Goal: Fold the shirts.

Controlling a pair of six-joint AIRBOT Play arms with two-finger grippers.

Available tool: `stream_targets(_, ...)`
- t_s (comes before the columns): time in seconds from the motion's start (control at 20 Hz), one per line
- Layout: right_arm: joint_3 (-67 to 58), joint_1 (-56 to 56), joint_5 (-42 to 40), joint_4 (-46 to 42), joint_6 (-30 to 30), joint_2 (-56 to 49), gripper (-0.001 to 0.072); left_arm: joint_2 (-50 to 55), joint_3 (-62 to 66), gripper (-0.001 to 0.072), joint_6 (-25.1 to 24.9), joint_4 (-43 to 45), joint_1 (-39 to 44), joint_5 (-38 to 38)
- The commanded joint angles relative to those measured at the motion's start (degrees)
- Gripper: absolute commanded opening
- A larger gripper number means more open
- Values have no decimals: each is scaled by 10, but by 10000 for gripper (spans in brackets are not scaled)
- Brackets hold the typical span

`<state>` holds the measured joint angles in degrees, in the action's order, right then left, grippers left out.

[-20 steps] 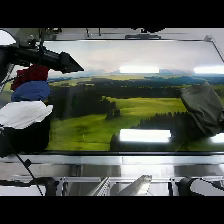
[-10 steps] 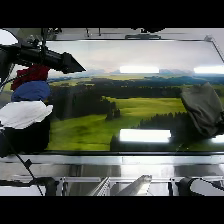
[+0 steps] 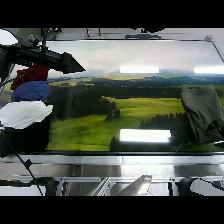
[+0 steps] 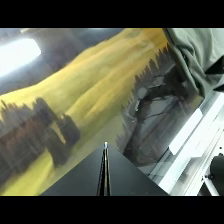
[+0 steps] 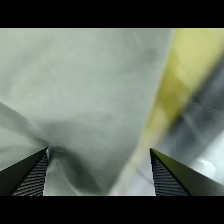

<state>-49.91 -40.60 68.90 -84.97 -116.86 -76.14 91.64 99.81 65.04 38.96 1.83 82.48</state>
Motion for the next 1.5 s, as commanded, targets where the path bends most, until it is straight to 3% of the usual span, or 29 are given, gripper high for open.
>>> stream_targets(0.0, -42, 0, 136, -44, 36, 3, 714, 0, 0, 3, 0, 0, 0, 2)
stream_targets(0.2, -116, 0, 217, -40, 42, 41, 712, 0, 2, 3, 0, -1, 0, 8)
stream_targets(0.35, -167, 0, 184, -7, 43, 99, 712, 0, 36, 3, 0, -1, -6, 27)
stream_targets(0.65, -176, 20, 111, 181, 76, 231, 688, -15, 87, 1, 47, 0, -6, 68)
stream_targets(0.7, -175, 35, 115, 189, 76, 247, 515, -37, 56, 1, 51, 0, -3, 56)
stream_targets(0.75, -174, 58, 122, 188, 76, 261, 237, -64, 13, 1, 50, 0, 2, 36)
stream_targets(0.8, -173, 83, 130, 188, 76, 272, 63, -96, -38, 1, 49, 1, 7, 17)
stream_targets(0.85, -168, 114, 135, 188, 78, 285, 12, -134, -99, 1, 49, 1, 12, 2)
stream_targets(1.0, -131, 224, 128, 188, 98, 325, 12, -255, -287, 2, 44, 2, 21, -44)
stream_targets(1.2, 0, 387, 38, 186, 95, 398, 12, -435, -531, 2, 52, 1, 21, -119)
stream_targets(1.45, 75, 454, -20, 197, 96, 399, 12, -559, -664, 2, 73, 0, 21, -147)
